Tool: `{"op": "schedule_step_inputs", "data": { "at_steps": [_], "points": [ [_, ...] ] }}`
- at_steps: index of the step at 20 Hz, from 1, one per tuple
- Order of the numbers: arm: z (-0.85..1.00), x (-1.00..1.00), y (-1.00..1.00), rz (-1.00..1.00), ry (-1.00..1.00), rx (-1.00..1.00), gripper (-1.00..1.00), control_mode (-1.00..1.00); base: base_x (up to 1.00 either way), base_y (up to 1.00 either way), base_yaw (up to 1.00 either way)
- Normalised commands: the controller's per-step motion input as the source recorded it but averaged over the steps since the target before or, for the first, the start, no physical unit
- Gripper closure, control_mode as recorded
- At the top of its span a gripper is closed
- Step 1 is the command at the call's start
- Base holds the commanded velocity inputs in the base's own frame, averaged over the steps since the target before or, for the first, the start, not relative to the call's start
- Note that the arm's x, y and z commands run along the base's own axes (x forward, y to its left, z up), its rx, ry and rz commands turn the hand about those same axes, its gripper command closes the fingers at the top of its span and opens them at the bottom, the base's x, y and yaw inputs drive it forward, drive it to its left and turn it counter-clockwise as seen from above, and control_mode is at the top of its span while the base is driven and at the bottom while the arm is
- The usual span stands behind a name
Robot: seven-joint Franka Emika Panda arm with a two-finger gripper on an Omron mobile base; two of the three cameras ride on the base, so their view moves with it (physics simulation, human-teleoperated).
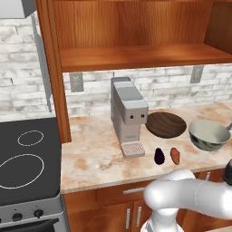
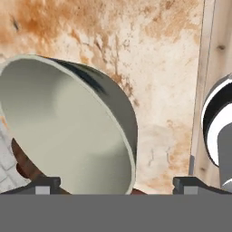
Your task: Pick both bowls and place them on the counter. Then place the eggplant in one bowl and place the sweet potato in the other bowl.
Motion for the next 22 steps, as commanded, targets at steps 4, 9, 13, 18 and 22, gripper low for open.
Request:
{"op": "schedule_step_inputs", "data": {
  "at_steps": [4,9,13,18,22],
  "points": [
    [0.24,-0.36,0.39,0.00,-0.01,0.00,-1.00,-1.00,0.00,0.00,0.00],
    [0.19,-0.33,0.48,0.04,-0.06,-0.06,-1.00,-1.00,0.00,0.00,0.00],
    [0.20,-0.14,0.53,0.11,-0.06,-0.14,-1.00,-1.00,0.00,0.00,0.00],
    [0.13,-0.11,0.51,0.19,0.00,-0.20,-1.00,-1.00,0.00,0.00,0.00],
    [0.12,-0.07,0.43,0.24,-0.01,-0.23,-1.00,-1.00,0.00,0.00,0.00]
  ]
}}
